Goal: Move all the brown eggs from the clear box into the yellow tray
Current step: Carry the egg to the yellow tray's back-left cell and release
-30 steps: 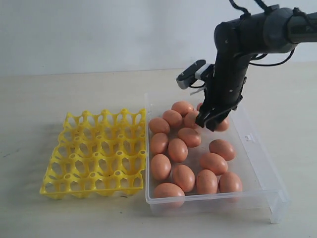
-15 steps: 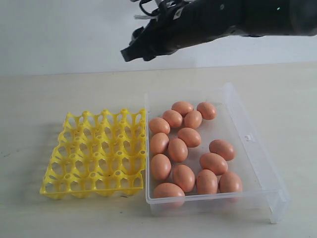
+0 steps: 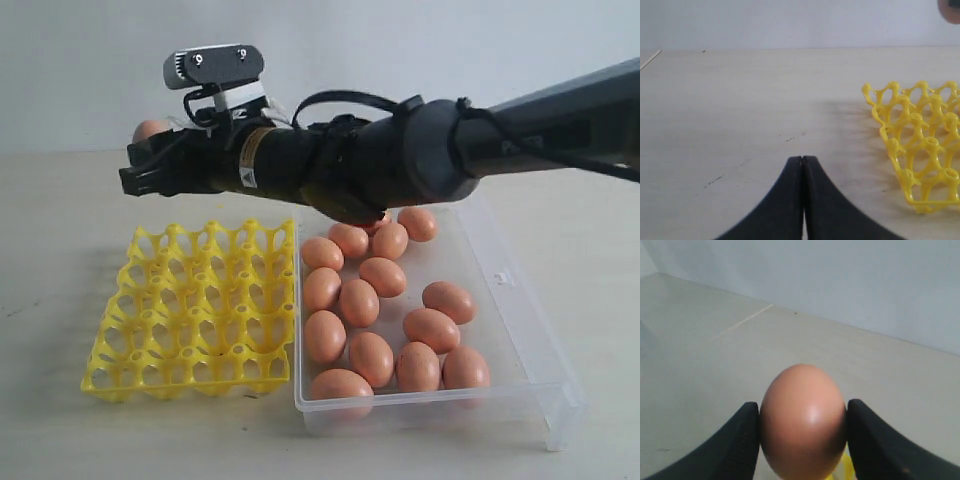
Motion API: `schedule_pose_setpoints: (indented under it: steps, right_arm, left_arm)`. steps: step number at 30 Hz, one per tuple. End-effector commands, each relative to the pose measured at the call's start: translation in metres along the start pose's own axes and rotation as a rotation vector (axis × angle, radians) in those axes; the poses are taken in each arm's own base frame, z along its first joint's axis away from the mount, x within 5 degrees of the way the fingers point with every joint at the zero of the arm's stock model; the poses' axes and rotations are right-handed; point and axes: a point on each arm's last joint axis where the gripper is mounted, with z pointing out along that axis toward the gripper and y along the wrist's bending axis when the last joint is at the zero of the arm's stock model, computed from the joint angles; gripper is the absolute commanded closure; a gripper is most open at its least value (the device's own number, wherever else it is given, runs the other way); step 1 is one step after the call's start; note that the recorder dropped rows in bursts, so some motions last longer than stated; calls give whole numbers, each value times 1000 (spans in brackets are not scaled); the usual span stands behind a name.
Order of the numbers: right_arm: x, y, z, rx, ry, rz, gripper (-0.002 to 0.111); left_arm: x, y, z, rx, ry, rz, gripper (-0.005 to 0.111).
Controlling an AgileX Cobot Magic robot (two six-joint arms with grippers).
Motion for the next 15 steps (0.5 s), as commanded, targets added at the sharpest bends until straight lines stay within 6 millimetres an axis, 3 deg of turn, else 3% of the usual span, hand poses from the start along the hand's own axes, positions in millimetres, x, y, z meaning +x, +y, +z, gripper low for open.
schedule_pose_setpoints:
  steps: [1, 3, 10, 15]
  right_arm:
    - [25, 3, 13, -124, -21, 54, 108]
    - [34, 0, 20, -129, -12, 84, 108]
    - [37, -6, 57, -157, -12, 131, 108]
    - [48, -20, 73, -109, 13, 111, 108]
  left_arm:
    - [-3, -1, -1, 10, -22, -3, 107]
    - [-3, -1, -1, 10, -22, -3, 107]
    - [-3, -1, -1, 10, -22, -3, 107]
    - [-3, -1, -1, 10, -22, -3, 107]
